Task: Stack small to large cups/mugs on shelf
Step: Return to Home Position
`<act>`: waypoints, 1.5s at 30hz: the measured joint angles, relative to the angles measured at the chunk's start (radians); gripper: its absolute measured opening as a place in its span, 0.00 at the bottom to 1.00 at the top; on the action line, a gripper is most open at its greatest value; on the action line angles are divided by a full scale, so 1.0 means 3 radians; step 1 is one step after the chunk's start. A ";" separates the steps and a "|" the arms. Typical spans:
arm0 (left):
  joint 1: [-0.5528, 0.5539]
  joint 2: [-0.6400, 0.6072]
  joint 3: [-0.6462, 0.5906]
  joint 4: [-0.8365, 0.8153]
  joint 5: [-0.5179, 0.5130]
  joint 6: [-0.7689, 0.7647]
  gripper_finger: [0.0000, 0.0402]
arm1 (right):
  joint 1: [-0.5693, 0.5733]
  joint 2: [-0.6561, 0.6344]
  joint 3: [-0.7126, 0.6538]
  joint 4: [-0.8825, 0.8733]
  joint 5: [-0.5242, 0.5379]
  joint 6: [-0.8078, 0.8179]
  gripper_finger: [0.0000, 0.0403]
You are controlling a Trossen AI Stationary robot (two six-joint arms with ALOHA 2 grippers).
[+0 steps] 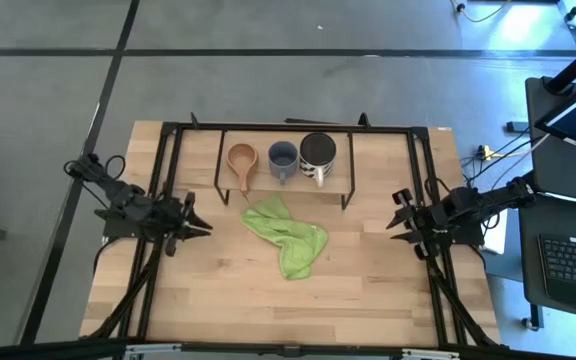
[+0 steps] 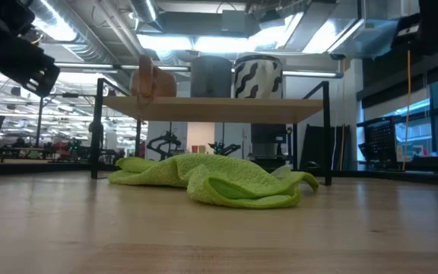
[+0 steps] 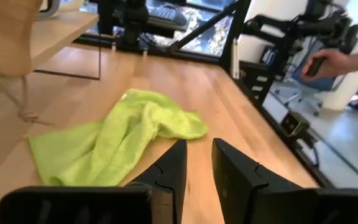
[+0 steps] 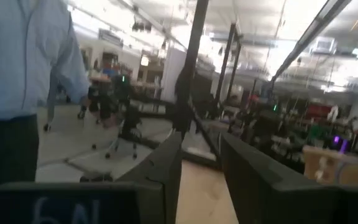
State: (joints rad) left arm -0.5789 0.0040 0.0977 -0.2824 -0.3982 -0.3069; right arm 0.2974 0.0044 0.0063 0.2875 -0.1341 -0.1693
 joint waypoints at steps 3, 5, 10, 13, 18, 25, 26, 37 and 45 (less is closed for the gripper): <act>0.0049 0.0009 0.0035 -0.0194 -0.0001 0.0043 0.17 | 0.0000 0.0001 0.0000 -0.0174 0.0003 0.0055 0.28; 0.0085 0.0013 0.0059 -0.0333 -0.0009 0.0131 0.17 | 0.0000 0.0000 0.0000 -0.0261 0.0004 0.0097 0.28; 0.0193 0.0075 0.0059 -0.0336 -0.0022 0.0484 0.17 | 0.0000 0.0001 0.0000 -0.0557 0.0005 0.0100 0.28; 0.0212 0.0089 0.0059 -0.0336 -0.0014 0.0446 0.17 | 0.0000 0.0000 0.0001 -0.0618 0.0005 0.0109 0.28; 0.0212 0.0089 0.0059 -0.0333 -0.0014 0.0447 0.17 | 0.0000 0.0000 0.0000 -0.0634 0.0005 0.0105 0.28; 0.0212 0.0089 0.0059 -0.0332 -0.0014 0.0446 0.17 | 0.0000 0.0001 0.0001 -0.0632 0.0005 0.0102 0.28; 0.0212 0.0089 0.0059 -0.0332 -0.0014 0.0447 0.17 | 0.0000 0.0000 0.0001 -0.0632 0.0005 0.0102 0.28; 0.0212 0.0089 0.0059 -0.0331 -0.0014 0.0446 0.17 | 0.0000 0.0001 0.0001 -0.0631 0.0005 0.0101 0.28; 0.0212 0.0089 0.0059 -0.0331 -0.0014 0.0446 0.17 | 0.0000 0.0000 0.0001 -0.0631 0.0005 0.0101 0.28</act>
